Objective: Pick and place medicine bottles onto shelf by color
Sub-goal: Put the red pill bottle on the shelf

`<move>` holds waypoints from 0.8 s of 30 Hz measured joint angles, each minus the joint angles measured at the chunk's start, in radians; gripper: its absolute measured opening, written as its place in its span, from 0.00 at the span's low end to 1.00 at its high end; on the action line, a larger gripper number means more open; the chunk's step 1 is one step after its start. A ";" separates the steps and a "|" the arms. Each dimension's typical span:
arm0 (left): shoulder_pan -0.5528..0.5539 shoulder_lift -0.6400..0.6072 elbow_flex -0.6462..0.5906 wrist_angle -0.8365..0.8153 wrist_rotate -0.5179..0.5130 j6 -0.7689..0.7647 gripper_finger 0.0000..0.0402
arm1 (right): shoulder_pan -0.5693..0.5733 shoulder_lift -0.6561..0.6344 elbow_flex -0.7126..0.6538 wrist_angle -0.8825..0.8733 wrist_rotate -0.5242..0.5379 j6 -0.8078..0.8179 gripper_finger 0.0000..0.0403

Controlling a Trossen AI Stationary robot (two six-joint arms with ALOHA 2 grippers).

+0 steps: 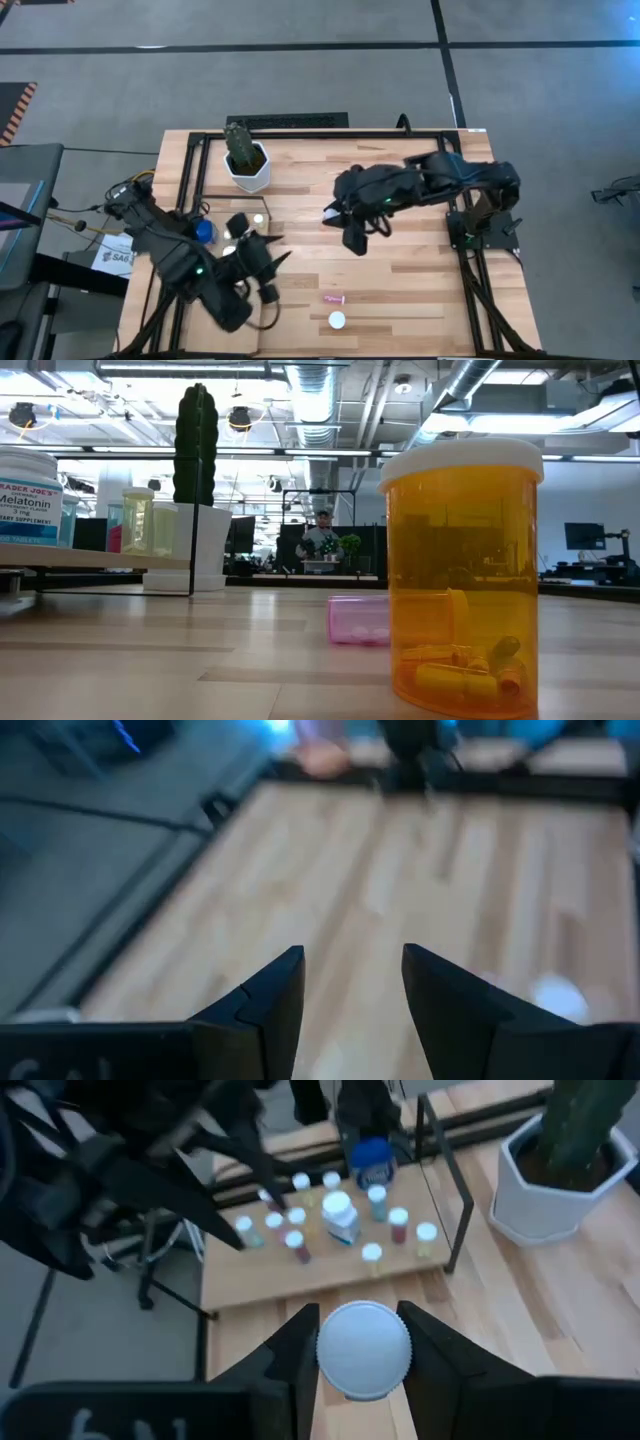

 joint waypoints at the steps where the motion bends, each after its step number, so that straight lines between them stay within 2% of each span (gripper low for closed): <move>1: 0.015 0.000 0.000 0.027 -0.034 0.023 0.39 | 0.000 -0.013 0.000 0.004 0.000 0.004 0.33; 3: 0.050 0.000 0.000 0.092 -0.064 0.081 0.39 | 0.000 -0.030 0.000 0.013 0.000 0.003 0.33; 8: 0.146 0.000 0.000 0.287 -0.043 0.256 0.39 | 0.000 -0.066 -0.001 -0.067 -0.004 -0.005 0.35; 10: 0.182 0.000 0.000 0.361 0.016 0.340 0.39 | -0.001 -0.081 0.000 -0.154 -0.004 -0.006 0.35; 13: 0.238 0.000 0.000 0.480 0.170 0.471 0.39 | -0.006 -0.103 -0.001 -0.268 -0.004 -0.005 0.35; 16: 0.309 0.012 -0.007 0.637 0.335 0.597 0.39 | -0.005 -0.118 -0.001 -0.274 0.007 -0.008 0.34; 20: 0.387 0.066 -0.011 0.800 0.369 0.701 0.39 | 0.000 -0.141 -0.001 -0.274 0.005 -0.037 0.34; 24: 0.447 0.100 -0.010 0.900 0.389 0.726 0.39 | 0.005 -0.171 -0.001 -0.301 -0.006 -0.066 0.34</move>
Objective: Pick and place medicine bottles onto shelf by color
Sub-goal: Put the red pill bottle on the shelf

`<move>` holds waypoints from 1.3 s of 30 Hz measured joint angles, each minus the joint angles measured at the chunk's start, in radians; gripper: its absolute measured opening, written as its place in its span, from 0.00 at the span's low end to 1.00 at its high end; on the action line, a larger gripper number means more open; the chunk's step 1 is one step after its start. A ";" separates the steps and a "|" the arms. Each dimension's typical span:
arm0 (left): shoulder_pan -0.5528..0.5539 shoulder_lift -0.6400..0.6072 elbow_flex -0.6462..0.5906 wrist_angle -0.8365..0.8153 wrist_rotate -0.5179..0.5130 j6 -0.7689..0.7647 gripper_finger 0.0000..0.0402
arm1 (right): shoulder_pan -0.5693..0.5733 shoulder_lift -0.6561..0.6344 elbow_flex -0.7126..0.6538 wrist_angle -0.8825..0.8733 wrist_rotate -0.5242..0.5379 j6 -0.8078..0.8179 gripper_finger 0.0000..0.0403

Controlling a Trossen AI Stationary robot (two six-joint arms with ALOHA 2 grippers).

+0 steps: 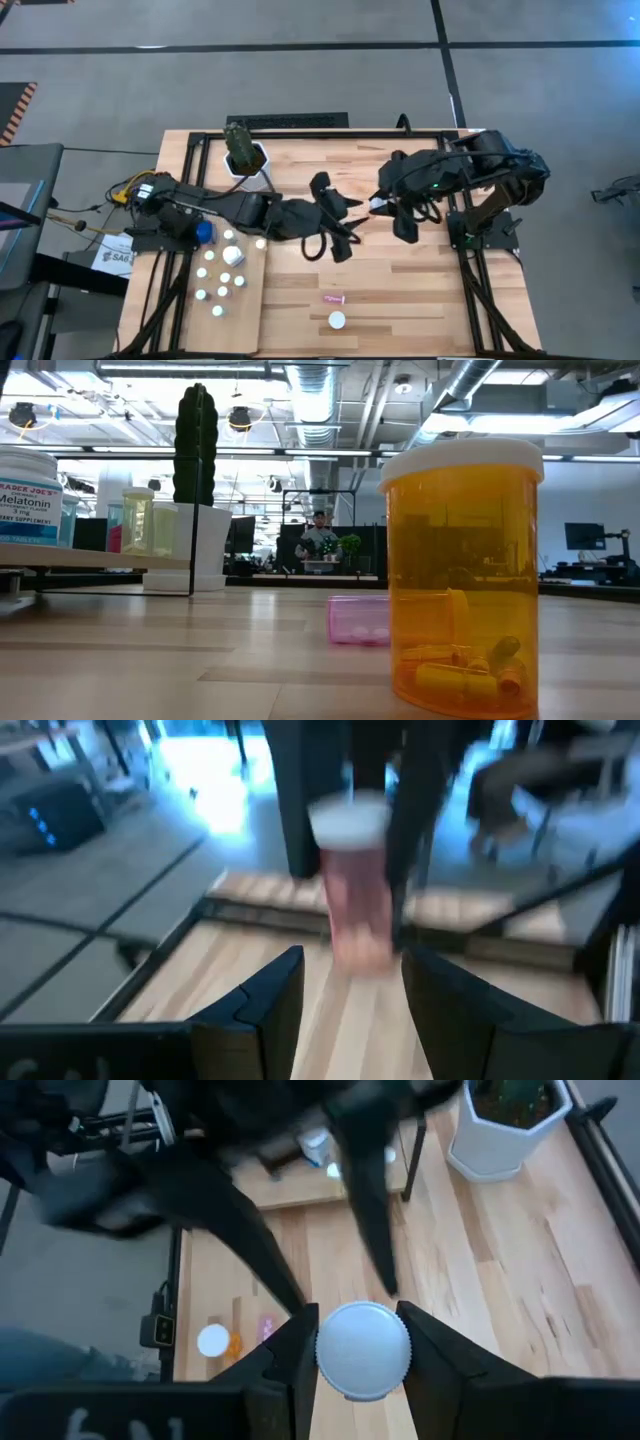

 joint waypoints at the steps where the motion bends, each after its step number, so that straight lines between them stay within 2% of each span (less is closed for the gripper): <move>1: 0.013 0.007 0.002 0.037 0.009 0.002 0.39 | 0.003 -0.006 0.000 -0.005 0.000 -0.004 0.34; 3: 0.027 0.012 -0.002 0.050 0.038 0.013 0.39 | 0.005 -0.022 0.000 -0.006 -0.001 -0.020 0.34; 6: 0.056 0.033 0.002 0.169 0.155 0.032 0.39 | 0.004 -0.040 0.000 -0.004 -0.005 -0.048 0.34; 9: 0.078 0.055 0.000 0.248 0.217 0.035 0.39 | 0.004 -0.047 0.000 -0.001 -0.007 -0.075 0.34; 21: 0.115 0.073 0.000 0.298 0.216 0.036 0.38 | 0.002 -0.049 0.000 0.007 -0.003 -0.157 0.34; 32: 0.116 0.073 0.000 0.313 0.255 0.062 0.14 | 0.002 -0.054 0.000 -0.001 -0.001 -0.163 0.35; 39: 0.116 0.074 -0.001 0.324 0.271 0.062 0.18 | 0.012 -0.054 0.000 -0.044 -0.001 -0.089 0.39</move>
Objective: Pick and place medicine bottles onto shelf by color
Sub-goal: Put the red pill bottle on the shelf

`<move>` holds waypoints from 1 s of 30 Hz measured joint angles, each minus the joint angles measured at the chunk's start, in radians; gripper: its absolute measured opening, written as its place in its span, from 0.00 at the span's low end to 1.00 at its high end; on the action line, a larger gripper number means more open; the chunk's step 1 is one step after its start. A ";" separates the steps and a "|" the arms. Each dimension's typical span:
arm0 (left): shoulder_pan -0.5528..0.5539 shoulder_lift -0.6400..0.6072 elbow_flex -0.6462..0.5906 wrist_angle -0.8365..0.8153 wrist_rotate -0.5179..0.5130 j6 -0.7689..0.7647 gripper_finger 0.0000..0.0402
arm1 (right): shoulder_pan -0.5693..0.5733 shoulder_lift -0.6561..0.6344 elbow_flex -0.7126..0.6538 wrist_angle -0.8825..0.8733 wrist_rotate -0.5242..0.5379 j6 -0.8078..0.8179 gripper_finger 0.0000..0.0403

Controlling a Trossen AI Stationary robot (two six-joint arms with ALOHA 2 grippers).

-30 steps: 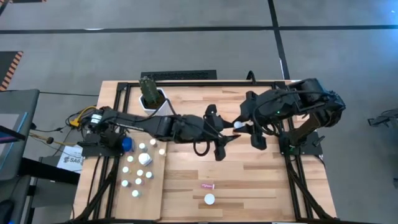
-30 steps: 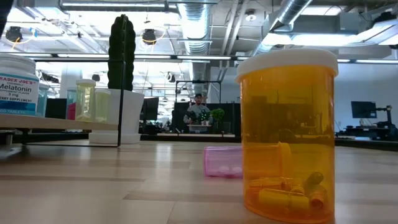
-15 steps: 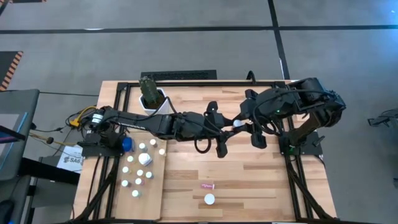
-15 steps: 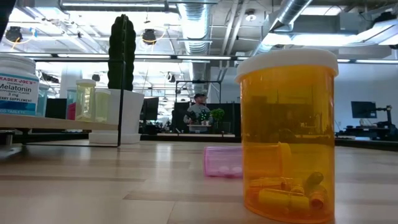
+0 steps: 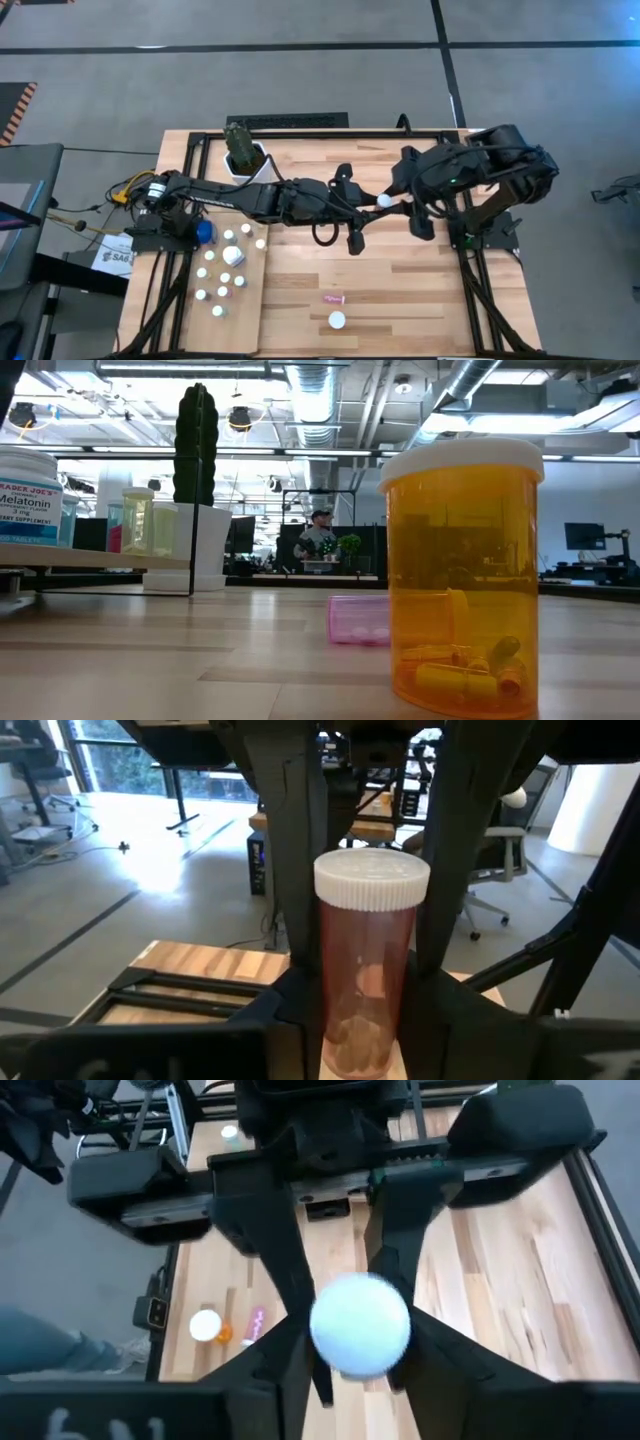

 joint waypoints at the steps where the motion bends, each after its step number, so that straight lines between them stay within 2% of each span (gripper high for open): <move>1: 0.000 0.000 0.000 0.002 0.000 0.000 0.18 | 0.001 -0.005 0.000 -0.003 0.000 0.002 0.40; 8: 0.001 -0.001 0.000 0.027 0.000 0.000 0.18 | 0.003 -0.070 0.000 -0.020 0.002 0.046 0.52; 13: 0.012 -0.001 0.000 0.111 0.000 0.003 0.18 | 0.028 -0.118 0.000 -0.027 0.087 0.080 0.57; 17: 0.023 -0.001 0.000 0.220 0.017 0.028 0.18 | 0.101 -0.132 0.000 -0.037 0.243 0.081 0.56; 24: 0.037 -0.001 0.000 0.419 0.116 0.099 0.18 | 0.291 -0.142 0.000 -0.038 0.591 0.089 0.53; 30: 0.037 -0.002 0.000 0.549 0.209 0.123 0.18 | 0.411 -0.141 -0.063 -0.006 0.801 0.080 0.51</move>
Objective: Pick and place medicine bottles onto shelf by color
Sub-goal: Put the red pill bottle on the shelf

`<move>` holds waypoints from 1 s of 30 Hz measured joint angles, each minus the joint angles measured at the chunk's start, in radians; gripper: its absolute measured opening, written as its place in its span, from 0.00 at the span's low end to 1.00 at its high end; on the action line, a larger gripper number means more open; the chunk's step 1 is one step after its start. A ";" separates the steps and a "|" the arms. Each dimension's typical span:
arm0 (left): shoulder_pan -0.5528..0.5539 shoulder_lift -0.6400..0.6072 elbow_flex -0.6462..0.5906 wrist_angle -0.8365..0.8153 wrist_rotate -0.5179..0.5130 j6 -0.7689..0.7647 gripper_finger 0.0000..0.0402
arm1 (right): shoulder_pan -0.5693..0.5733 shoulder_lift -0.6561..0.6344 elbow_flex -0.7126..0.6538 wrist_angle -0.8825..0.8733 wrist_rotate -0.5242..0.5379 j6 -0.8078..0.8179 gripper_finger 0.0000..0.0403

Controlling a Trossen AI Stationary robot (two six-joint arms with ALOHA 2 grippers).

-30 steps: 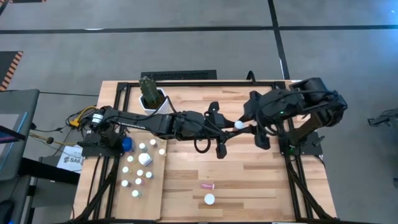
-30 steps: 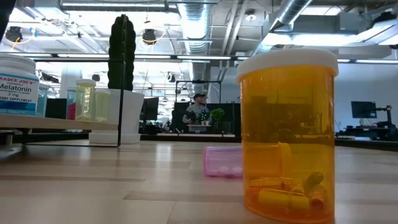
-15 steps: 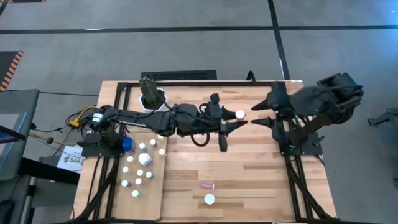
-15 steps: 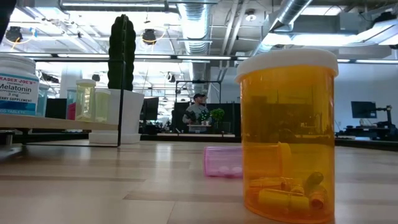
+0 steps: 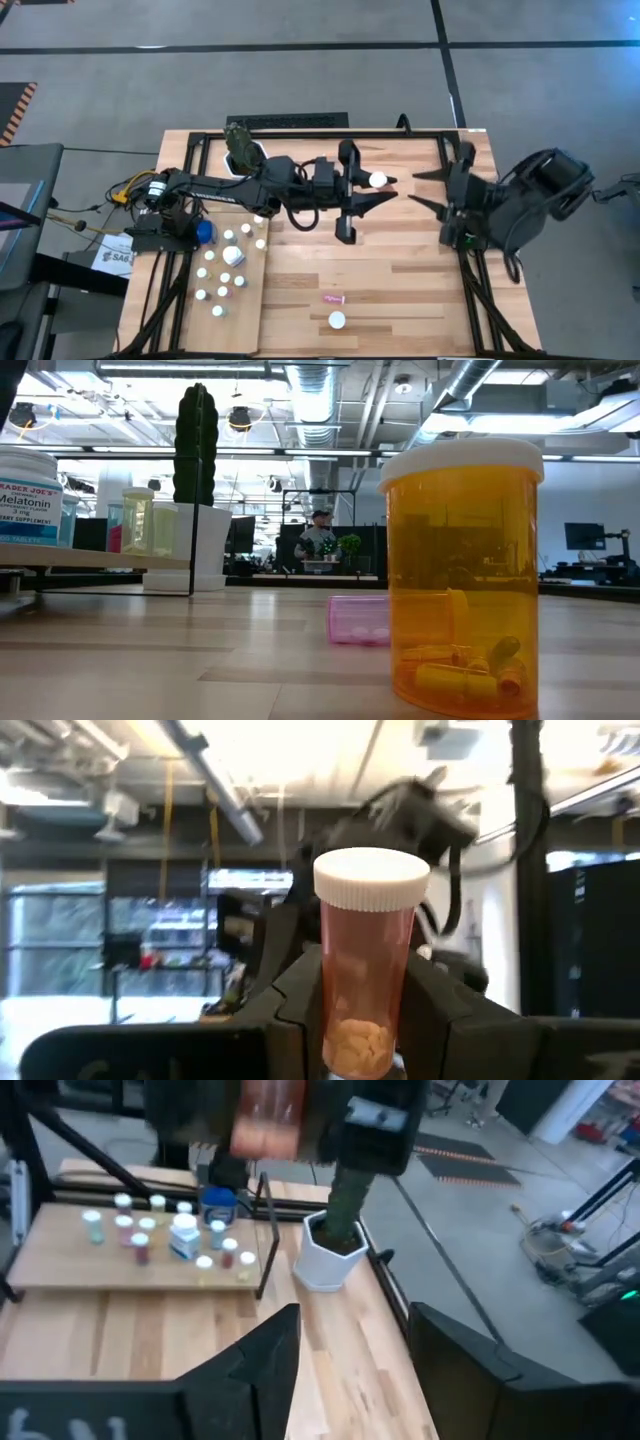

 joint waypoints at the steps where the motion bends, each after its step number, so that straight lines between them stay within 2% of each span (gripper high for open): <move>1: 0.000 0.000 0.000 0.011 0.017 0.000 0.18 | 0.011 0.002 -0.016 -0.001 0.018 0.000 0.51; 6: -0.002 0.000 0.000 0.043 0.080 0.000 0.18 | 0.011 0.001 -0.095 0.018 0.009 0.079 0.49; 13: -0.021 0.000 0.000 0.011 0.080 0.000 0.18 | -0.143 0.001 -0.150 -0.059 -0.226 0.190 0.44; 17: -0.039 0.000 0.000 -0.019 0.080 0.000 0.18 | -0.264 -0.029 -0.150 -0.066 -0.378 0.131 0.42; 27: -0.053 0.000 0.001 -0.024 0.079 0.002 0.18 | -0.673 -0.184 -0.149 -0.070 -0.705 0.013 0.38; 30: -0.053 0.000 0.001 -0.024 0.076 0.017 0.18 | -0.778 -0.198 -0.149 -0.071 -0.853 -0.025 0.37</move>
